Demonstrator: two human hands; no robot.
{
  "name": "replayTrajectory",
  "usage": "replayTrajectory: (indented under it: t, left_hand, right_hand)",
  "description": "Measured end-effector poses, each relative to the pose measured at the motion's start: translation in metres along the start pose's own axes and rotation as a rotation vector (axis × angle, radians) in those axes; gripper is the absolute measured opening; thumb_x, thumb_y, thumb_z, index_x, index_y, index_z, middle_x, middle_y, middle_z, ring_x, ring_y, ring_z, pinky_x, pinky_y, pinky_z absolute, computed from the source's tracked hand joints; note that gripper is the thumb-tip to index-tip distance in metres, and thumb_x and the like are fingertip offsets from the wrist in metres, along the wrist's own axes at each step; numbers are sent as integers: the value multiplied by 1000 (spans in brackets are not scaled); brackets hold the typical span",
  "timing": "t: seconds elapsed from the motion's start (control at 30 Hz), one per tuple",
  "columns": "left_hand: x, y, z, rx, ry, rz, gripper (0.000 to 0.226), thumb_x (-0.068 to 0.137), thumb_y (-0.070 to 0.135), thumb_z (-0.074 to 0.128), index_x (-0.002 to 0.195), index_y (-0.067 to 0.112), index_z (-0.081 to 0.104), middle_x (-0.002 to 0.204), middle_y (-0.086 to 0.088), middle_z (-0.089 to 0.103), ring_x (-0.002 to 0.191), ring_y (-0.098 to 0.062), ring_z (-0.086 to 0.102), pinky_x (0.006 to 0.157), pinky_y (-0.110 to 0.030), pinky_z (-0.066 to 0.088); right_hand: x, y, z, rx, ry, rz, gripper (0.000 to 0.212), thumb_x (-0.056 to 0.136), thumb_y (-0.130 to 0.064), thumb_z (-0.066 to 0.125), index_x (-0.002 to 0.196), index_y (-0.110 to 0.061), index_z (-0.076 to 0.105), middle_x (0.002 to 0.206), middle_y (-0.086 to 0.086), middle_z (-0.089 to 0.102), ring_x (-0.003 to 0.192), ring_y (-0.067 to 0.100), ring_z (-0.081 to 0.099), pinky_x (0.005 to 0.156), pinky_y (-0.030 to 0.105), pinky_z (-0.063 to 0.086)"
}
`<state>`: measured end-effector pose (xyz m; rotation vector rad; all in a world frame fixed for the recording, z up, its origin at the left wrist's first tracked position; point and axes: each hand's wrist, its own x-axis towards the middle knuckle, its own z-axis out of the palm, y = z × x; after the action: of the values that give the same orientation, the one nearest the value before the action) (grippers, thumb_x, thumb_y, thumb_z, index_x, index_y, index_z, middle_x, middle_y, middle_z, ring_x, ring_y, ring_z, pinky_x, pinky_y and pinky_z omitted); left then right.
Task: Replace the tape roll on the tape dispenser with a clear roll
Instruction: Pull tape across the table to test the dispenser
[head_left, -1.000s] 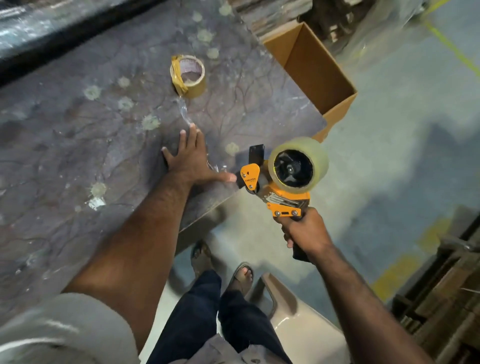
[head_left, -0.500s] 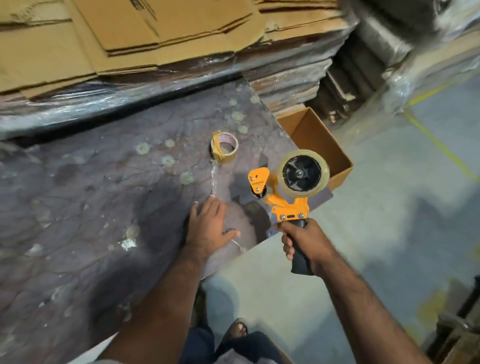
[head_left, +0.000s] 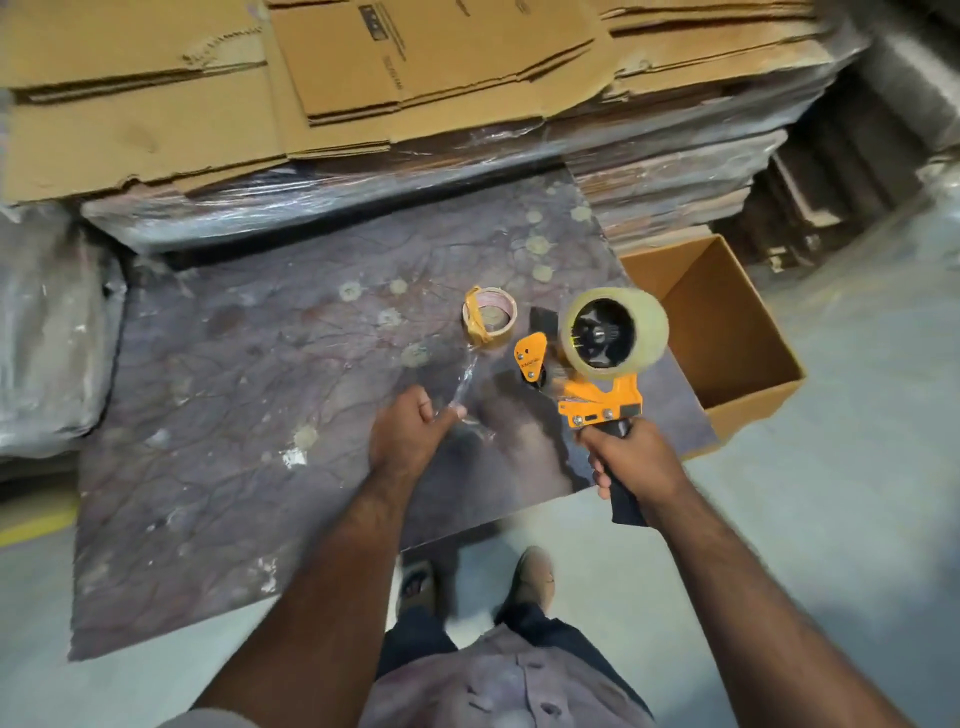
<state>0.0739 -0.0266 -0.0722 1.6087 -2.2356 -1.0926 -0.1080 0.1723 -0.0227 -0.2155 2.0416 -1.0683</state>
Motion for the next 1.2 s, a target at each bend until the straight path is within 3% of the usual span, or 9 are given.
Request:
replayTrajectory:
  t: [0.1, 0.23, 0.37, 0.57, 0.73, 0.87, 0.93, 1.07, 1.2]
  left_hand:
    - [-7, 7, 2, 124, 61, 19, 48, 75, 47, 84, 72, 21, 43, 86, -5, 58, 75, -26, 51, 67, -33, 38]
    - [-14, 10, 2, 127, 131, 5, 49, 69, 38, 90, 68, 22, 44, 83, -2, 53, 80, -31, 58, 65, -32, 35]
    - [-24, 4, 3, 90, 175, -33, 47, 66, 33, 93, 67, 16, 50, 79, -3, 56, 73, -30, 57, 69, -36, 45]
    - [-33, -2, -2, 25, 149, -110, 31, 66, 30, 95, 74, 12, 71, 90, -4, 62, 77, -21, 64, 77, -22, 47]
    - [-37, 6, -9, -44, 172, -101, 28, 67, 28, 95, 75, 9, 76, 86, -4, 62, 67, 1, 55, 64, 5, 36]
    - [-34, 13, -12, -95, 161, -88, 29, 68, 33, 94, 73, 12, 76, 80, 3, 60, 67, 2, 56, 62, 2, 39]
    - [-32, 15, -13, -141, 110, -84, 29, 68, 38, 93, 71, 14, 76, 76, 8, 61, 66, 1, 58, 63, -2, 41]
    - [-30, 13, -11, -354, -138, -132, 35, 71, 45, 90, 73, 11, 79, 69, -4, 74, 62, -4, 60, 68, -22, 48]
    - [-37, 14, -16, -720, -330, -214, 54, 75, 39, 84, 92, -11, 73, 98, -30, 74, 88, -31, 69, 92, -41, 58]
  right_hand:
    - [25, -1, -14, -419, 138, -79, 33, 81, -45, 68, 82, -12, 69, 84, 18, 74, 83, 39, 70, 74, 43, 54]
    - [47, 8, -15, -588, 186, -194, 43, 90, -35, 65, 120, -6, 55, 118, 25, 65, 113, 44, 61, 88, 45, 48]
    - [66, 21, -2, -816, 180, -223, 48, 91, -39, 62, 125, -9, 45, 129, 17, 56, 120, 39, 56, 94, 49, 46]
    - [78, 36, 19, -872, 214, -196, 46, 91, -41, 63, 122, -11, 46, 128, 13, 57, 122, 34, 55, 96, 49, 44]
    - [85, 42, 18, -850, 179, -192, 49, 89, -39, 68, 121, -10, 44, 129, 15, 56, 124, 36, 54, 97, 50, 43]
    - [70, 27, 11, -822, 287, -207, 57, 78, -38, 74, 120, -13, 44, 124, 11, 53, 122, 34, 51, 95, 50, 42]
    - [58, 18, 8, -764, 375, -404, 57, 76, -32, 73, 121, -13, 46, 120, 11, 52, 116, 33, 51, 91, 49, 44]
    - [39, 2, 29, -540, -59, -794, 61, 76, -17, 74, 133, -21, 51, 130, 5, 46, 120, 24, 52, 100, 38, 49]
    - [29, -17, 67, -438, -409, -815, 72, 76, -18, 82, 141, -32, 53, 141, -1, 42, 127, 12, 47, 104, 15, 42]
